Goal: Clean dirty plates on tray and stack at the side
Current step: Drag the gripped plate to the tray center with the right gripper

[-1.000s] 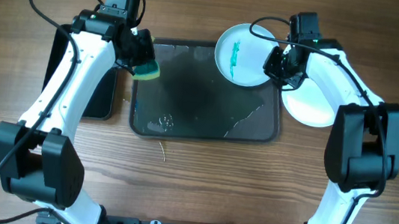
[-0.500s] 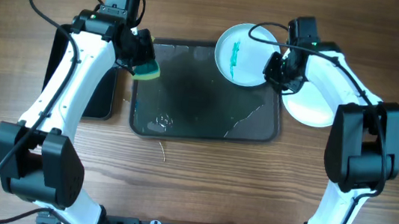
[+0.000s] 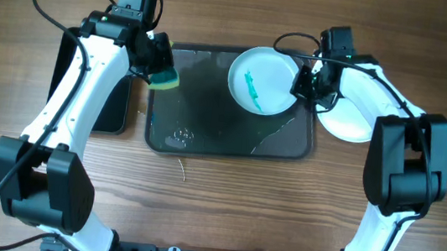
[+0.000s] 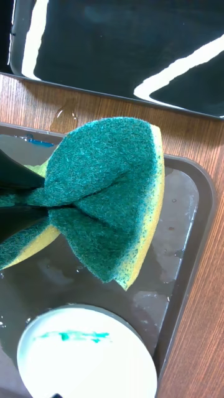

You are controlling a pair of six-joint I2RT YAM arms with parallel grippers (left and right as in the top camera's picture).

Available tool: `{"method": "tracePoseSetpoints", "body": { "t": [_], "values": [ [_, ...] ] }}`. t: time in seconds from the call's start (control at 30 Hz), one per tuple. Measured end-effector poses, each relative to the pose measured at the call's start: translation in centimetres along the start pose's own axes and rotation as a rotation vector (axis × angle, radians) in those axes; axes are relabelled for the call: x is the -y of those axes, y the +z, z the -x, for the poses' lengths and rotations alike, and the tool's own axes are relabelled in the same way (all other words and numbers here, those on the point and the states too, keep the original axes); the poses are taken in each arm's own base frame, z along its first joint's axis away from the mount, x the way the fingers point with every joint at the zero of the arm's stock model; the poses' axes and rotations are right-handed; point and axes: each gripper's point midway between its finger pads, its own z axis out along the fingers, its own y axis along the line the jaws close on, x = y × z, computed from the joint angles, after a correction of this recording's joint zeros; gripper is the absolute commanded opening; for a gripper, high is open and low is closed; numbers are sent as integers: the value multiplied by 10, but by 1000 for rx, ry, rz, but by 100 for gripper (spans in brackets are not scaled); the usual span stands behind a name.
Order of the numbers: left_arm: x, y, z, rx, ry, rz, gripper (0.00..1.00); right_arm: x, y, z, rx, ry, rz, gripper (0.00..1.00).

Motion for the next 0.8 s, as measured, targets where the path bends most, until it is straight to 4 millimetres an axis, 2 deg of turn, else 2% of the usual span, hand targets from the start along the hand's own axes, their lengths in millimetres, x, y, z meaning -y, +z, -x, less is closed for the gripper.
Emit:
{"method": "tracePoseSetpoints", "body": {
  "t": [0.1, 0.17, 0.27, 0.3, 0.4, 0.5, 0.67, 0.8],
  "values": [
    [0, 0, 0, 0, 0, 0, 4, -12, -2, -21, -51, -25, -4, 4],
    [0, 0, 0, 0, 0, 0, 4, -27, -7, -33, -63, -61, 5, 7],
    [0, 0, 0, 0, 0, 0, 4, -55, -18, -46, -51, -120, 30, 28],
    [0, 0, 0, 1, 0, 0, 4, -67, -23, -52, -44, -153, 42, 33],
    [0, 0, 0, 0, 0, 0, 4, -82, -27, -63, -40, -203, 53, 44],
    [0, 0, 0, 0, 0, 0, 4, -87, -25, -59, -7, -287, 51, 48],
    [0, 0, 0, 1, 0, 0, 4, -88, -26, -38, 92, -467, 13, 46],
    [0, 0, 0, 1, 0, 0, 4, -92, -28, -32, 101, -588, 3, 46]
  ]
}}
